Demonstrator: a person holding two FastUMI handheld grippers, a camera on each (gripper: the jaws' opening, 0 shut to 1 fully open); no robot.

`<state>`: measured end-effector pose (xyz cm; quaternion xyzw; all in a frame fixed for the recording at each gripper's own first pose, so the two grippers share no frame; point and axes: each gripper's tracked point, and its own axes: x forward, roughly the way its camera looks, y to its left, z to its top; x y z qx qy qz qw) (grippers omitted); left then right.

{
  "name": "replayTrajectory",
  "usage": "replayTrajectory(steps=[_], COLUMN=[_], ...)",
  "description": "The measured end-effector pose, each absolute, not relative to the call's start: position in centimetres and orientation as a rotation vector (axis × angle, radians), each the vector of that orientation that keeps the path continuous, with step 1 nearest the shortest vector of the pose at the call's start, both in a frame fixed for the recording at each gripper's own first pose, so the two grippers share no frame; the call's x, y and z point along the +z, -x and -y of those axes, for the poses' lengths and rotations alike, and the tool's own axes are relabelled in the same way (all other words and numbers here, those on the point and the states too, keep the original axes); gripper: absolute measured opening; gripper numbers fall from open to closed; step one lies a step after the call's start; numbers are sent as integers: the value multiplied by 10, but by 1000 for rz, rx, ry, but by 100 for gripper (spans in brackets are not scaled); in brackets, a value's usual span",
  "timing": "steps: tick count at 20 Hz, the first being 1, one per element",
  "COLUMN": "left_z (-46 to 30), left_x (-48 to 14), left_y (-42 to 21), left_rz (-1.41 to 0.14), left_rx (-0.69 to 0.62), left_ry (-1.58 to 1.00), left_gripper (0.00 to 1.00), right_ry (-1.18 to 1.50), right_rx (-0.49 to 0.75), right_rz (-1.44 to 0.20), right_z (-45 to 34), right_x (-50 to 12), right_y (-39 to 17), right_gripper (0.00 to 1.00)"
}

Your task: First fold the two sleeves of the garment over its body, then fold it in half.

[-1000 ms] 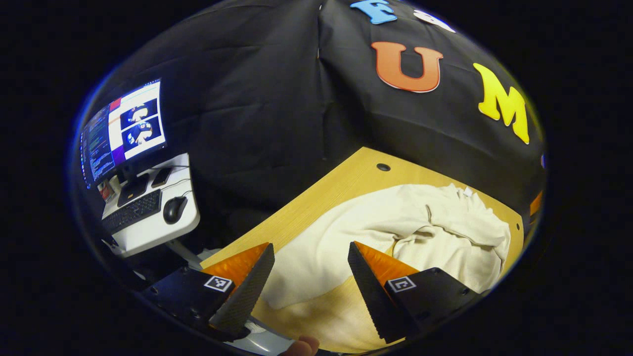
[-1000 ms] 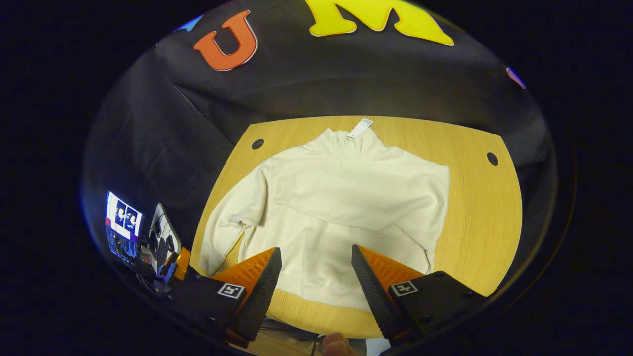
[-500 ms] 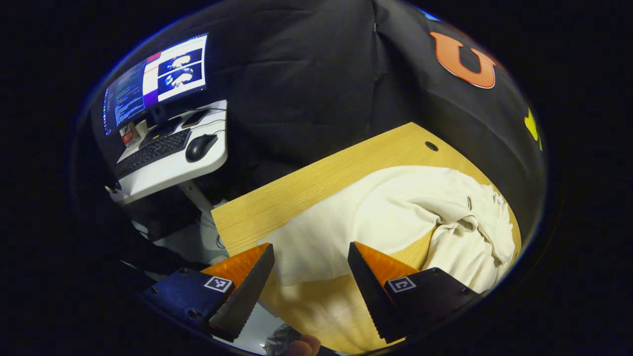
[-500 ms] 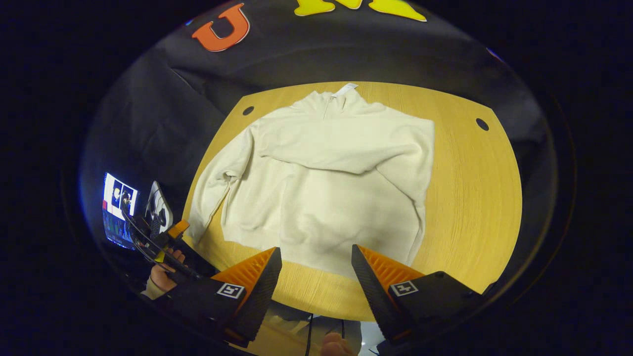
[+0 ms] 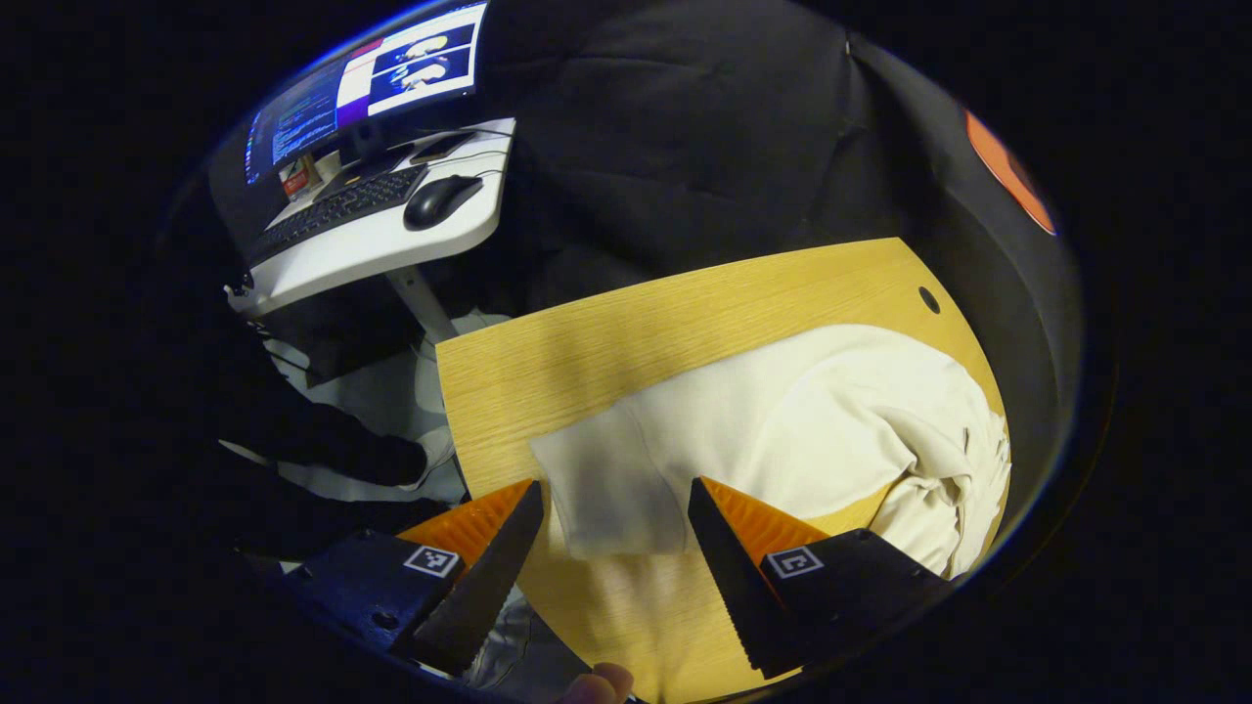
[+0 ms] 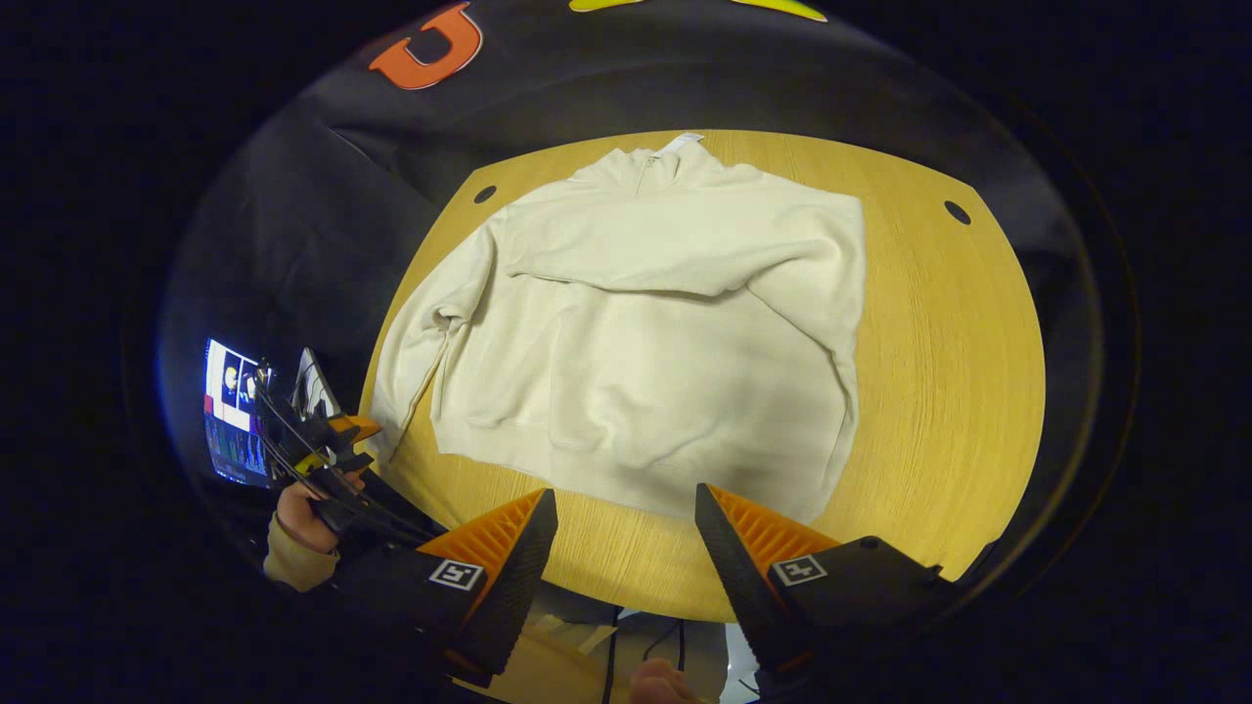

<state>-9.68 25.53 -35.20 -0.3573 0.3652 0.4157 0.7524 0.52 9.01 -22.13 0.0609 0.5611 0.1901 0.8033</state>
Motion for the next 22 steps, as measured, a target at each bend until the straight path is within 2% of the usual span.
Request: replayTrajectory(steps=[6,17,21,22], left_z=[-254,-257,-257,-258], left_x=[-361,-371,-371,-370], left_y=[84,89,86,86], left_rz=[-869,-1021,-1058,-1071], left_rx=[876,908,880,866], left_ry=[865,904,927,931], left_gripper=[98,94,90,84], right_ry=[-159,-212,-218,-227], right_rx=[396,359,357,352], right_rz=[-1207,-1218,-1203,-1202], right_z=[-92,-92,-91,-89], right_x=[-224,-230,-230,-231], right_y=[-3,12,24,28], right_gripper=[91,91,91,91])
